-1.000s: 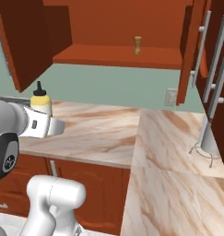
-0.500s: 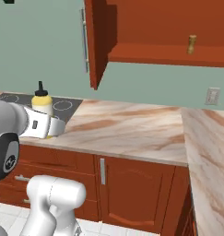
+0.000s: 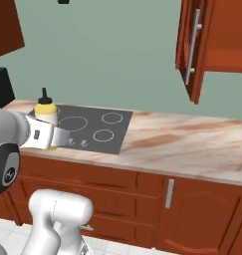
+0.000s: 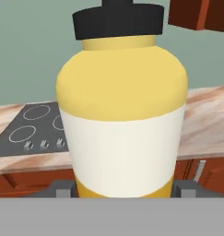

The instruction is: Take 2 condiments from the cabinet and move them on the counter near the stove.Make sure the condiments are lined up with each other, next to each other.

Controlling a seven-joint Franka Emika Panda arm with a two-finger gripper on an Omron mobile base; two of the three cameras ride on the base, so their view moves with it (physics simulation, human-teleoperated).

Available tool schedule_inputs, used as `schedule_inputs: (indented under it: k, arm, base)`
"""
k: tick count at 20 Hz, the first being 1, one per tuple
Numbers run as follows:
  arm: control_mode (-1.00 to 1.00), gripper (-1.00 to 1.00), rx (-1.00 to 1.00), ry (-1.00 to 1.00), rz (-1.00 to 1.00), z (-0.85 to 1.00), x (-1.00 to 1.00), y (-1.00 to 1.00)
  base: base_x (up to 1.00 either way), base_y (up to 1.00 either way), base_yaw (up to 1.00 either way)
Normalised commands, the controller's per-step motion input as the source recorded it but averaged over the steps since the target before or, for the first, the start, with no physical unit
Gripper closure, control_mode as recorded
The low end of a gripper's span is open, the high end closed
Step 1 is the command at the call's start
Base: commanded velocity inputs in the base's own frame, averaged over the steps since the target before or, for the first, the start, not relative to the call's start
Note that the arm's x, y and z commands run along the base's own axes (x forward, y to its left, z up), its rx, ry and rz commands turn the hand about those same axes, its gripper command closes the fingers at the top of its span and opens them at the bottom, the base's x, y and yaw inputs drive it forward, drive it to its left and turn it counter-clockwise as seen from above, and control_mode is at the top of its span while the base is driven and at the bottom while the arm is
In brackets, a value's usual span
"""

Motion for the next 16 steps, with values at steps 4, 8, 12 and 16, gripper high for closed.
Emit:
schedule_inputs:
  k: [4, 8, 12, 16]
  arm:
    - [1.00, 1.00, 0.00, 0.00, 0.00, 0.00, 0.00, 0.00]
    - [1.00, 1.00, 0.00, 0.00, 0.00, 0.00, 0.00, 0.00]
    - [1.00, 1.00, 0.00, 0.00, 0.00, 0.00, 0.00, 0.00]
    - [1.00, 1.00, 0.00, 0.00, 0.00, 0.00, 0.00, 0.00]
  base:
    - [-0.24, 0.86, 0.01]
    - [-0.21, 0.83, 0.00]
    - [-0.20, 0.81, 0.00]
    - [-0.19, 0.80, 0.00]
